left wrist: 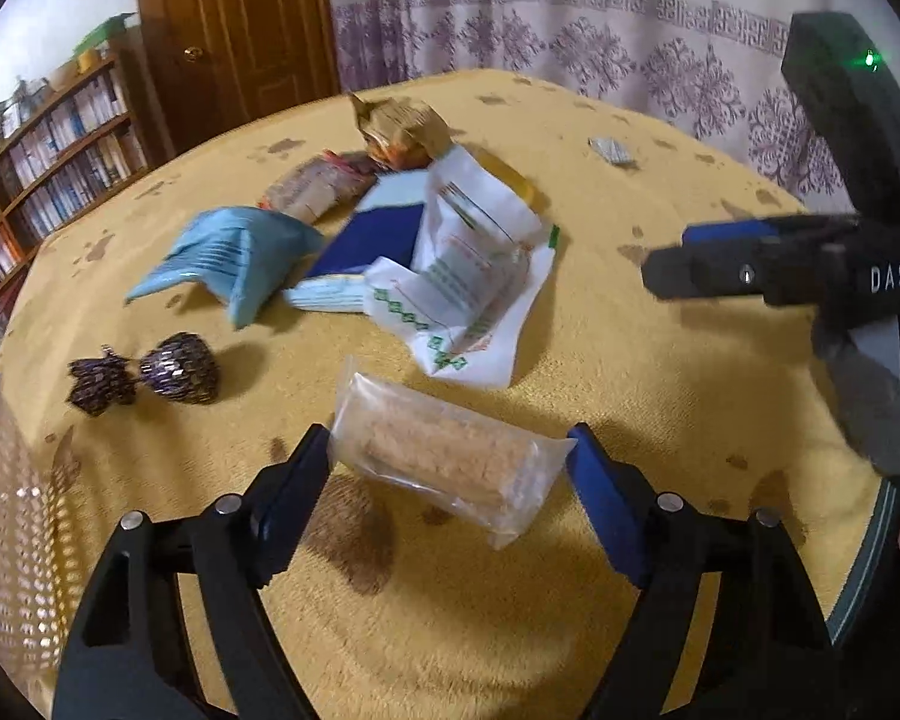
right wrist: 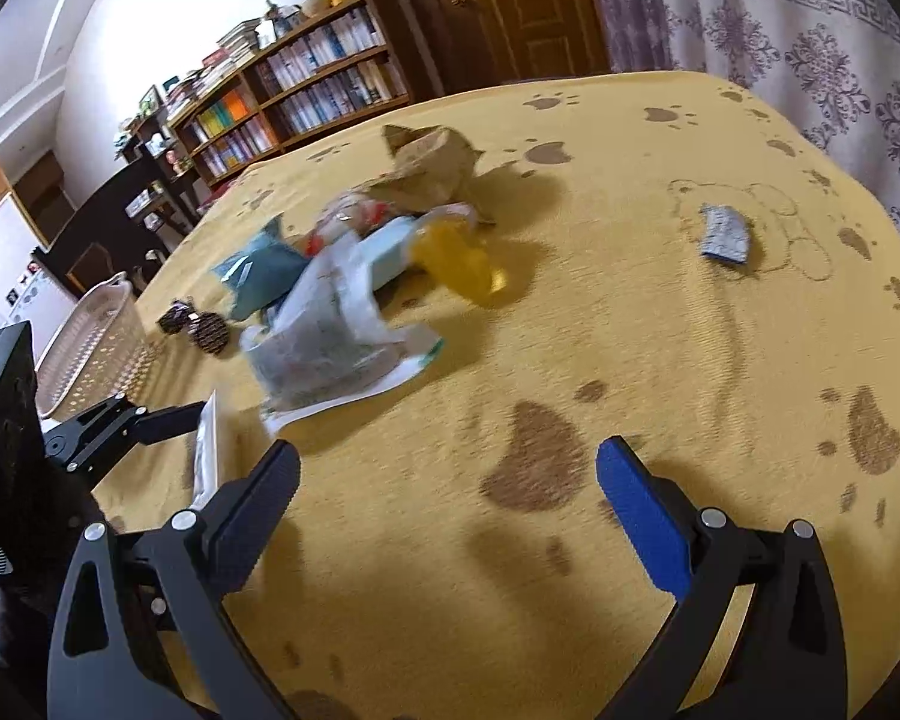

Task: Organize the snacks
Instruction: 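Carry the cracker bar into the basket with left gripper while right grasps the white bag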

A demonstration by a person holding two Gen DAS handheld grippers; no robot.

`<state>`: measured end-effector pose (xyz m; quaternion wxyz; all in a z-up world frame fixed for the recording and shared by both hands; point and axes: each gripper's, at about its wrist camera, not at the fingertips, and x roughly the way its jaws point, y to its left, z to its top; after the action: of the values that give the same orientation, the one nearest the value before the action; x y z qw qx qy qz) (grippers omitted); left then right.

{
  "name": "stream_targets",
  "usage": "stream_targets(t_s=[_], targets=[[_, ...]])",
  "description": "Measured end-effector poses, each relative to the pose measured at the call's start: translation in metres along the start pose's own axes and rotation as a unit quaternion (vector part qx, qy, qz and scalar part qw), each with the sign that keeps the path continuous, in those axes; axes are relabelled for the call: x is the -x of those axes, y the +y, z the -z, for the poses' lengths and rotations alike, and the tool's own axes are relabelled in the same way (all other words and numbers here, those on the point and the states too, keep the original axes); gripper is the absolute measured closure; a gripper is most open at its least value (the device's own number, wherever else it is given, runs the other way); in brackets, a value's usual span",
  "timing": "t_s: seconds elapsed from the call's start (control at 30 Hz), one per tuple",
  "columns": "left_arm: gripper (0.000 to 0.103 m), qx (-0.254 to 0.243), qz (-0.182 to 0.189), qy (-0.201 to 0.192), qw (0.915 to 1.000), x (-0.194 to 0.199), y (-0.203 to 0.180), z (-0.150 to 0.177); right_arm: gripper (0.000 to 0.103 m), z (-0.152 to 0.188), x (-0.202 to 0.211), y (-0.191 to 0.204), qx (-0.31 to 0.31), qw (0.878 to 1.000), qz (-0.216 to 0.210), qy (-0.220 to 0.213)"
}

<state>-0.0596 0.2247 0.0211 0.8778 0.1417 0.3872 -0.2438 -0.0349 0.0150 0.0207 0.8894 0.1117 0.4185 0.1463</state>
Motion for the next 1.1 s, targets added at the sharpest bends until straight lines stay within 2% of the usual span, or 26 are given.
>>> stream_targets(t_s=[0.33,0.47,0.7,0.87,0.97,1.03,1.1], targets=[[0.022,0.020,-0.037,-0.068,0.9968,0.067,0.024,0.003,0.005,-0.002,-0.020,0.025,-0.059,0.991,-0.104,0.058],[0.022,0.045,-0.053,-0.099,0.9926,0.096,0.044,0.007,0.005,-0.009,-0.037,0.039,-0.076,0.987,-0.120,0.072],[0.022,0.083,-0.080,-0.136,0.9839,0.130,0.078,0.009,0.005,-0.031,-0.068,0.065,-0.090,0.989,-0.096,0.058],[0.022,0.117,-0.103,-0.153,0.9759,0.148,0.103,0.014,0.005,-0.040,-0.081,0.078,-0.089,0.994,-0.052,0.033],[0.022,0.134,-0.120,-0.156,0.9713,0.154,0.116,0.018,0.011,-0.043,-0.085,0.088,-0.067,0.998,-0.009,0.018],[0.022,0.147,-0.132,-0.155,0.9679,0.156,0.126,0.021,0.023,-0.044,-0.087,0.093,-0.048,0.999,0.024,0.010],[0.022,0.159,-0.144,-0.152,0.9648,0.155,0.135,0.024,0.027,-0.044,-0.084,0.093,-0.032,0.999,0.042,0.004]])
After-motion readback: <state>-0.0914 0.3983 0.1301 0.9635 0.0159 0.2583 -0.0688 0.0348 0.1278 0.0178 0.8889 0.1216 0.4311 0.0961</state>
